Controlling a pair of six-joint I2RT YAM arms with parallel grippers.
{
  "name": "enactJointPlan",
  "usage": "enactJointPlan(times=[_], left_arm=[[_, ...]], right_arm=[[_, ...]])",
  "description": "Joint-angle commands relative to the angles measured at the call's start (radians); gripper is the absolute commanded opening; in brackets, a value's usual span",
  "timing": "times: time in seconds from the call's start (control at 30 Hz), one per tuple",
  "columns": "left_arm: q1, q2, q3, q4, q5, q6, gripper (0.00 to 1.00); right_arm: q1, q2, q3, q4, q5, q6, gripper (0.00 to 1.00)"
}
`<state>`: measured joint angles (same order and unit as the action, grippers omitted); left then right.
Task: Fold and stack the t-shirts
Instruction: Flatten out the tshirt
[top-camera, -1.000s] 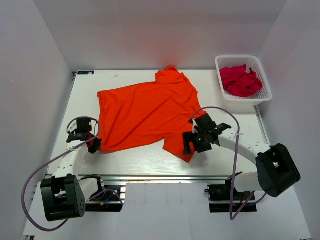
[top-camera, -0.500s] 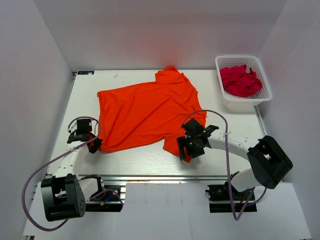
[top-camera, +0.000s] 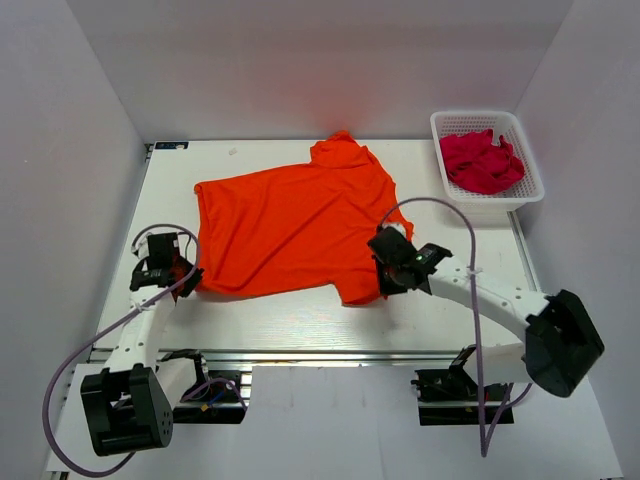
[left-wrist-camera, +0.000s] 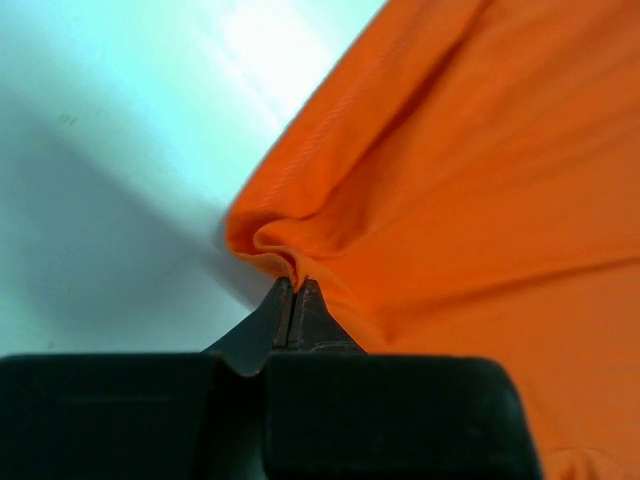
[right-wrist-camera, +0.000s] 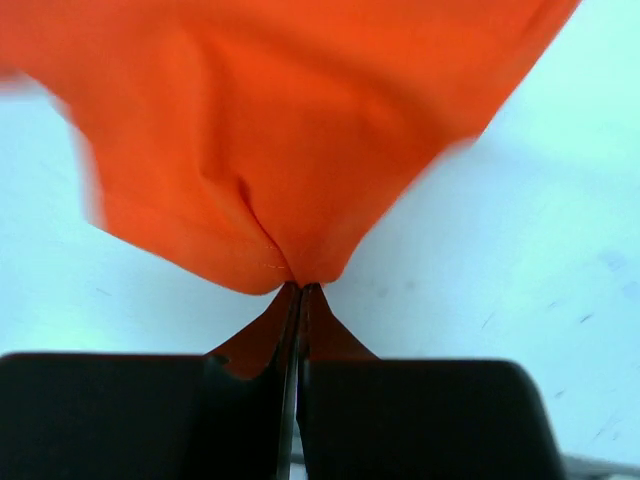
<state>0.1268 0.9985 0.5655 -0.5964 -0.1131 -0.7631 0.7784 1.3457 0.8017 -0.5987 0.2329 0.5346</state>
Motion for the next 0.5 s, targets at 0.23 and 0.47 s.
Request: enactJointPlan(times=[0.23, 0.47], left_arm=[[-0.001, 0.015, 0.292, 0.145, 0.039, -0.01, 0.0], [-0.001, 0.109, 0.526, 0.171, 0.027, 0.037, 0.0]], right_arm=[[-0.056, -0.118, 0.301, 0.201, 0.39, -0.192, 0.0], [-0.119, -0.143, 0.439, 0.525, 0.508, -0.45, 0.0]])
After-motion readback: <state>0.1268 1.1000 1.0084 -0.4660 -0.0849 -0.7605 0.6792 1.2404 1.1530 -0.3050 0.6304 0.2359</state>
